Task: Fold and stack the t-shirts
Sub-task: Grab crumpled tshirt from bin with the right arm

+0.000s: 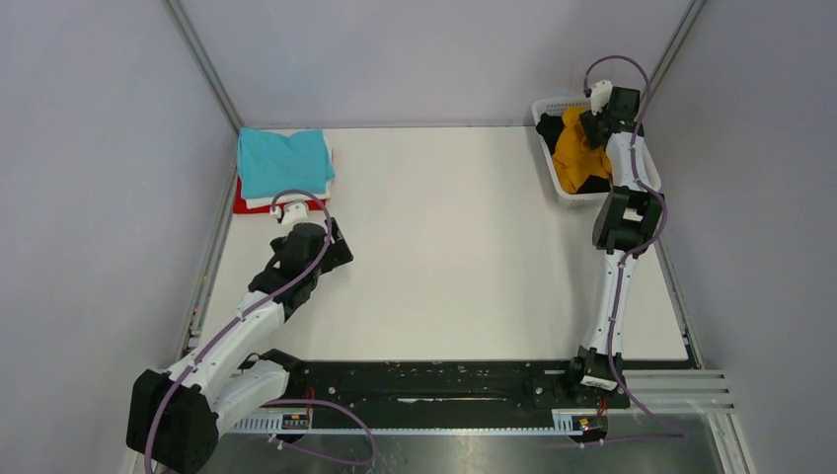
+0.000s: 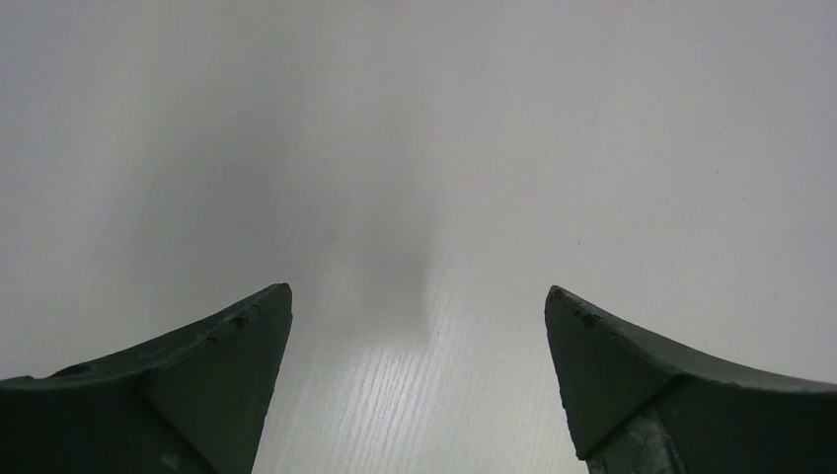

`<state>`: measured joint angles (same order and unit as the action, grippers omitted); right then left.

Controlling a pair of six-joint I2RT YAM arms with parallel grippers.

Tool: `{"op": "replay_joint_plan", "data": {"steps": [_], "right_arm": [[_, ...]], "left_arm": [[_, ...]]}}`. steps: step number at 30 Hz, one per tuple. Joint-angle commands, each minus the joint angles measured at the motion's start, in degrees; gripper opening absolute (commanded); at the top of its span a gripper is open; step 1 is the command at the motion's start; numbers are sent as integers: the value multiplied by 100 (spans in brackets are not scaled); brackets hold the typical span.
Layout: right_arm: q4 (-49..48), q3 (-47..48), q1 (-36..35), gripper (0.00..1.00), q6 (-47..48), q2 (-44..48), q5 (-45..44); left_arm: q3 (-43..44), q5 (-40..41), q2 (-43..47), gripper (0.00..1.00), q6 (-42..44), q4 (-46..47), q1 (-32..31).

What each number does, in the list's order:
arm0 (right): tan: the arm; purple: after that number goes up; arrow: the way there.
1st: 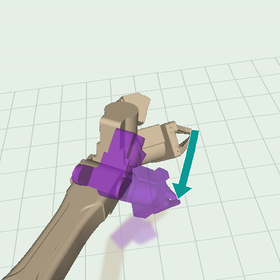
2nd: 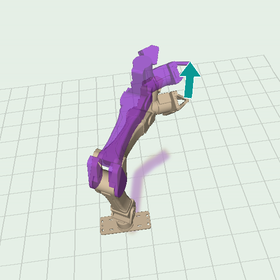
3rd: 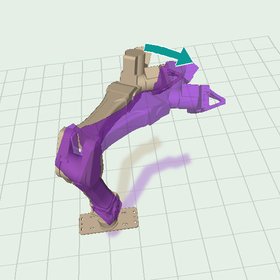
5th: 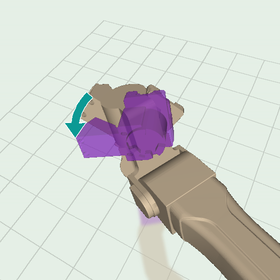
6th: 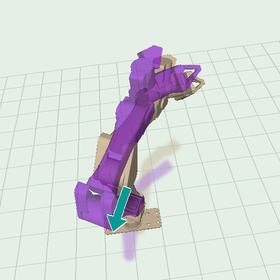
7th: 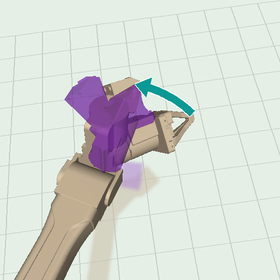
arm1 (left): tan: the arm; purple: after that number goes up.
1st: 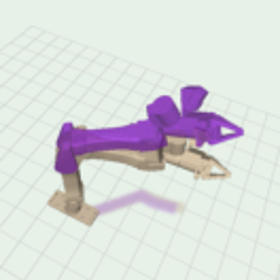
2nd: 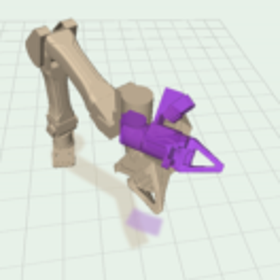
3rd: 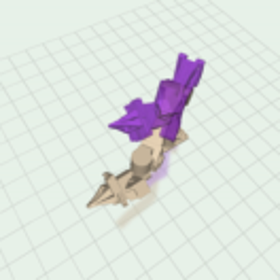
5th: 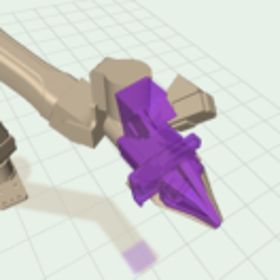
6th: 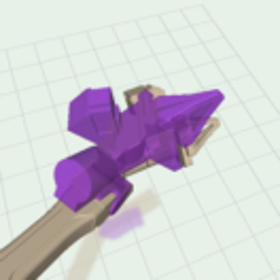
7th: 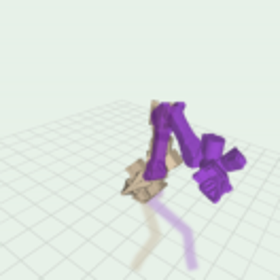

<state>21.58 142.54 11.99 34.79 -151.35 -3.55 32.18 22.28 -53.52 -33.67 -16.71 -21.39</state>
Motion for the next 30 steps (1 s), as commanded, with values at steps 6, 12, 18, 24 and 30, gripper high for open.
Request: {"op": "replay_joint_plan", "data": {"steps": [6,12,18,24,30], "right_arm": [[847,164,13,47,772,-106,307],[784,111,1,0,402,195,512],[-66,-560,-30,0,-524,1483,274],[-809,-1571,-47,0,-1765,3209,746],[-1004,-1856,-56,0,-2676,4323,1440]], "left_arm": [[473,169,-378,99,97,308,-12],[483,53,-467,99,14,306,-14],[343,-15,-67,99,-56,387,-8],[160,-102,261,99,-113,419,-13],[56,-149,448,99,-126,418,-13]]}}
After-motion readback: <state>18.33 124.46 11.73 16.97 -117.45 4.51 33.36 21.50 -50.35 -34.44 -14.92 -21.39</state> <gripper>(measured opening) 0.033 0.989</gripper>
